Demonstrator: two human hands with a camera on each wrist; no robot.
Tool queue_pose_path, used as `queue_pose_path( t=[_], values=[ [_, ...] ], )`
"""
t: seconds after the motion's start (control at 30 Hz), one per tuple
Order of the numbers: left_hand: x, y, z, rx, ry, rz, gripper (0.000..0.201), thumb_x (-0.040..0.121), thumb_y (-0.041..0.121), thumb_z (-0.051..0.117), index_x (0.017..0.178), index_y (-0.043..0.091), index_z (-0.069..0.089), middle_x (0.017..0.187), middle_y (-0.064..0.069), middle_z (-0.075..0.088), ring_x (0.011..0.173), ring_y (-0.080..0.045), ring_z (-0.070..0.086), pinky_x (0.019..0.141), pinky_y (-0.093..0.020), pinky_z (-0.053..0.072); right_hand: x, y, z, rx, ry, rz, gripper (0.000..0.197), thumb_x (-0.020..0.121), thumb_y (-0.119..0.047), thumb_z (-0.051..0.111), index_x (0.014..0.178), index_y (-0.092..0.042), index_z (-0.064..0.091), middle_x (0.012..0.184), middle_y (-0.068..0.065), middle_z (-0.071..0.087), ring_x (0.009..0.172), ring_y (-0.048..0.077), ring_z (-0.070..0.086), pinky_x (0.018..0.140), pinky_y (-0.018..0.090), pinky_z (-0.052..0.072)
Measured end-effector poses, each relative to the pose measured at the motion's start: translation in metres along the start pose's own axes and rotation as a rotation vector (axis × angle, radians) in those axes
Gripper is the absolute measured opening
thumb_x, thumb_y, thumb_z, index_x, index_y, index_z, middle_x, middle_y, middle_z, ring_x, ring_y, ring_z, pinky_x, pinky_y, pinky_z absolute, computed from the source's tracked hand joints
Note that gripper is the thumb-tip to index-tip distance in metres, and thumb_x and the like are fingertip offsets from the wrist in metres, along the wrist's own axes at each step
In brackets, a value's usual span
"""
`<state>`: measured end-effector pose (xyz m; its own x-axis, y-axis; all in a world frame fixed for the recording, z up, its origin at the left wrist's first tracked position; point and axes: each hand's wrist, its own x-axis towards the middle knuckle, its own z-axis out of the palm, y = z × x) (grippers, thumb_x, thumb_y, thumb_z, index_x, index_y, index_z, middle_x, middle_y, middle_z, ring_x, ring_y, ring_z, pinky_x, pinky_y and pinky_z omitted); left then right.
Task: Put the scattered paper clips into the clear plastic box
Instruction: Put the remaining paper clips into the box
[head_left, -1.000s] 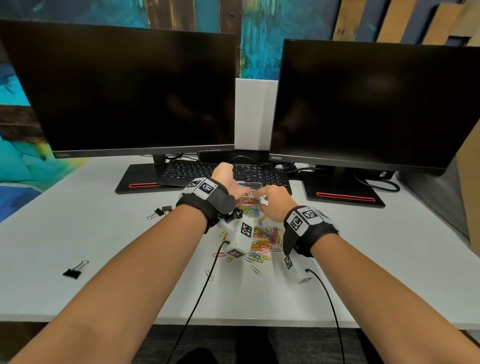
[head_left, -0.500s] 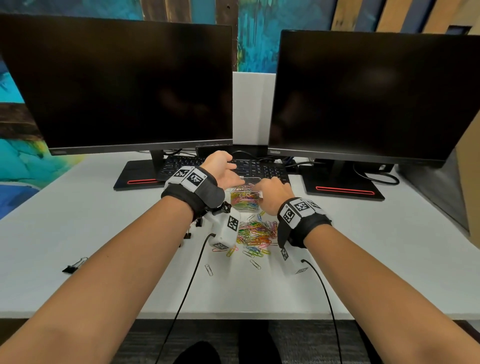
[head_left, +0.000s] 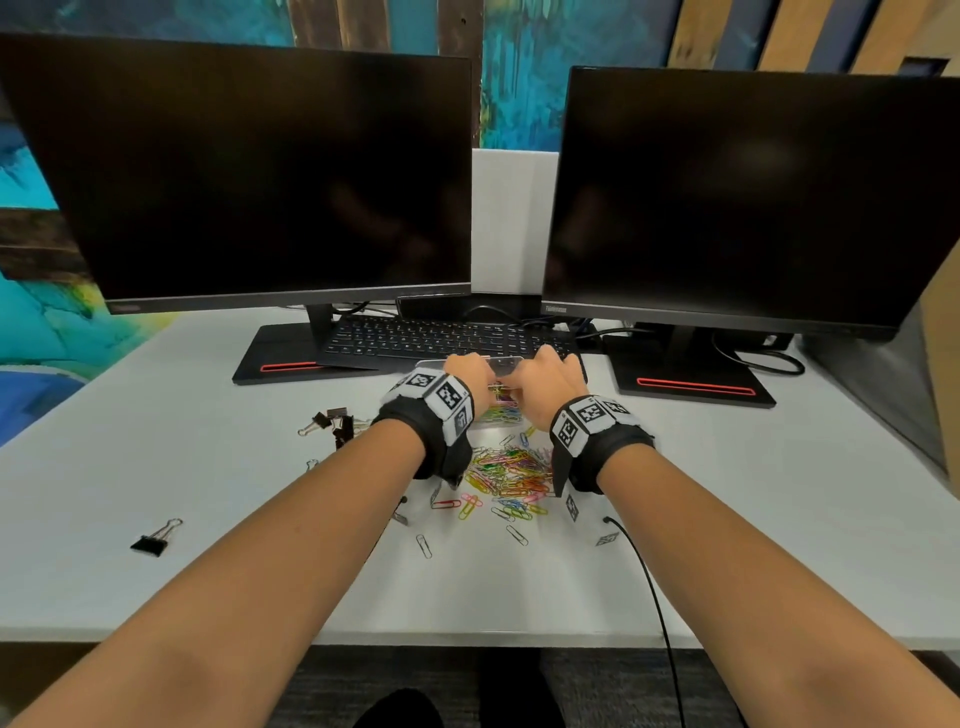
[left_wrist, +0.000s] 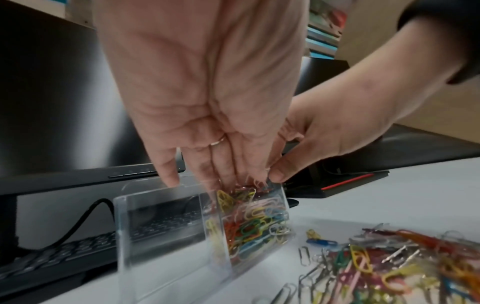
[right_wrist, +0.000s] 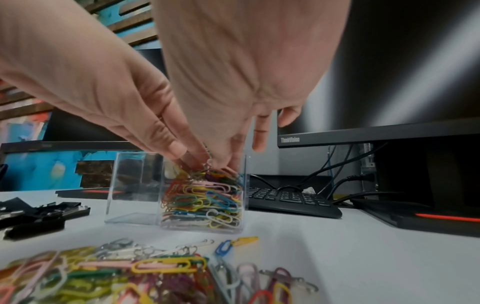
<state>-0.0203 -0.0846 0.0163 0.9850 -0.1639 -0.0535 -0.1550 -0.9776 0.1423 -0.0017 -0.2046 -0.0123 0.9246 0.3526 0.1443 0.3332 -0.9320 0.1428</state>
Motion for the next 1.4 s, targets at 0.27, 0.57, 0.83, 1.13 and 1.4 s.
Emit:
queue_pose_path(
  t=[0.27,0.57,0.83,1.13,1.4],
  values=[
    [0.019,-0.009,0.009,0.101,0.013,0.030,0.030,0.094,0.026,0.053,0.120,0.017,0.063,0.117,-0.005,0.062,0.115,-0.026,0.054,0.099,-0.034,0.045,0.008,0.006,0.000,0.046,-0.035,-0.008,0.029,0.097,-0.028,0.043,0.116,-0.039,0.062,0.120,-0.005,0.058,0.116,0.025,0.042,0.090,0.043,0.034],
    [0.025,-0.016,0.012,0.114,0.060,0.051,0.038,0.092,0.024,0.055,0.129,0.023,0.056,0.128,-0.004,0.057,0.118,-0.025,0.054,0.094,-0.039,0.050,0.011,0.012,-0.005,0.098,-0.035,0.010,0.030,0.090,-0.034,0.056,0.120,-0.037,0.060,0.121,-0.003,0.058,0.118,0.024,0.043,0.093,0.045,0.035],
    [0.038,-0.012,0.016,0.301,-0.088,0.000,0.036,0.100,0.028,0.041,0.129,0.013,0.055,0.129,-0.010,0.053,0.121,-0.028,0.050,0.095,-0.037,0.045,0.013,0.009,0.004,0.096,-0.096,-0.011,0.037,0.097,-0.022,0.041,0.128,-0.039,0.054,0.131,-0.003,0.051,0.119,0.024,0.040,0.095,0.047,0.032],
    [0.046,-0.013,0.014,0.343,-0.132,0.060,0.032,0.099,0.029,0.043,0.120,0.013,0.061,0.121,-0.012,0.059,0.112,-0.028,0.055,0.090,-0.035,0.047,0.018,0.004,0.005,0.120,-0.154,0.024,0.031,0.097,-0.034,0.041,0.122,-0.026,0.059,0.131,0.000,0.048,0.123,0.027,0.040,0.101,0.051,0.030],
    [0.043,-0.013,0.012,0.286,-0.075,0.085,0.031,0.099,0.025,0.044,0.120,0.014,0.064,0.115,-0.007,0.065,0.109,-0.025,0.059,0.090,-0.035,0.051,0.031,0.006,-0.002,0.132,-0.261,0.041,0.028,0.095,-0.038,0.047,0.119,-0.031,0.061,0.127,0.000,0.054,0.124,0.025,0.044,0.103,0.048,0.031]
  ],
)
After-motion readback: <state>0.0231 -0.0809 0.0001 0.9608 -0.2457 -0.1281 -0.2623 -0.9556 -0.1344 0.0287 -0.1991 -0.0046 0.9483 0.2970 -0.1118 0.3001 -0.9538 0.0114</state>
